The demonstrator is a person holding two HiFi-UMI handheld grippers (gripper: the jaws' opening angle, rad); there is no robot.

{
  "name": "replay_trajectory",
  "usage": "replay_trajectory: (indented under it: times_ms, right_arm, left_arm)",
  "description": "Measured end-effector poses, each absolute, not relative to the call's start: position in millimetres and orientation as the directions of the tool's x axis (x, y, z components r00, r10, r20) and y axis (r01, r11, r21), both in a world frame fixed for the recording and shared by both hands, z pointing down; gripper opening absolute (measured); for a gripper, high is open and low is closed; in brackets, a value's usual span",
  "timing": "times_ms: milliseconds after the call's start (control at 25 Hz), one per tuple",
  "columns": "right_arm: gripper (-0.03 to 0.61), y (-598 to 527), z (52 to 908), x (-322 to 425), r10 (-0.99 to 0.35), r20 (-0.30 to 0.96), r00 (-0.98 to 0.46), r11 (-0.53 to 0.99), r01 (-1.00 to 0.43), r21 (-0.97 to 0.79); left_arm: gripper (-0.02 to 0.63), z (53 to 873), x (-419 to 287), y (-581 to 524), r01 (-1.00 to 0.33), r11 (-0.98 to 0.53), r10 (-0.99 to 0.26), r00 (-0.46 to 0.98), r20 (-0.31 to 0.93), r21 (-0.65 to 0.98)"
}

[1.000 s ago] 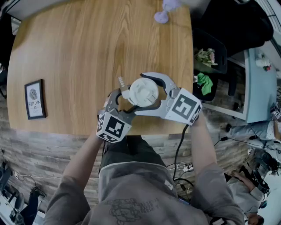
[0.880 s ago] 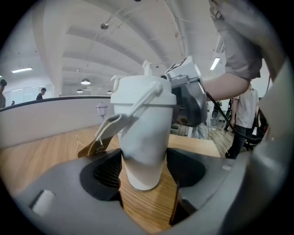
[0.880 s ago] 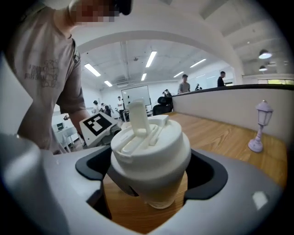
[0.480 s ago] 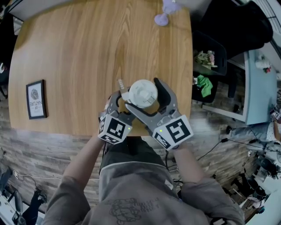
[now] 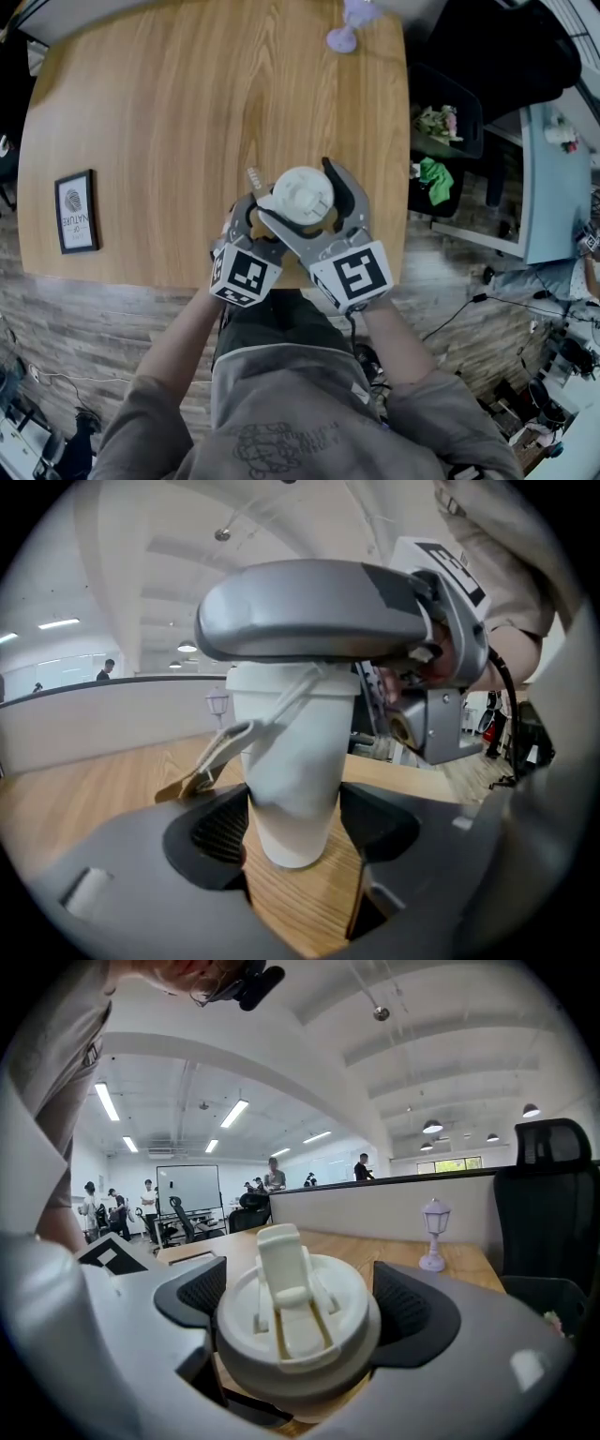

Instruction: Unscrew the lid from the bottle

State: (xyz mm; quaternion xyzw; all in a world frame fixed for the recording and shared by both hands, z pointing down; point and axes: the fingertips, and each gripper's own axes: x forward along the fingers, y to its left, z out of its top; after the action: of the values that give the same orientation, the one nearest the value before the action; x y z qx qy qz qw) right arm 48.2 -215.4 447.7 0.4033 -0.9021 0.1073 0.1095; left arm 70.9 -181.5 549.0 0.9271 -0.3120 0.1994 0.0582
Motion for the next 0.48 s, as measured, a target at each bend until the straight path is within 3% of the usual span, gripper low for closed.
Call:
replay_trajectory:
  times_ms: [160,480]
  right_arm:
    - [0.497,-209.8,449.6,43.3,-0.588,0.320,-0.743,0.745,-0.651,-0.145]
    - [0.494,-197.4,448.3,35.4,-0.248,0.309,-0.918,0.933,-0.312,-0.177]
  left_arm:
    - [0.305,548.6,70.0,-181.2,-0.591,-0.807,-0.545,0.734,0.404,-0.014]
    - [0.304,549.3,68.4,-182.8,-0.535,-0.845,-0.492,0.764,0.417,-0.017]
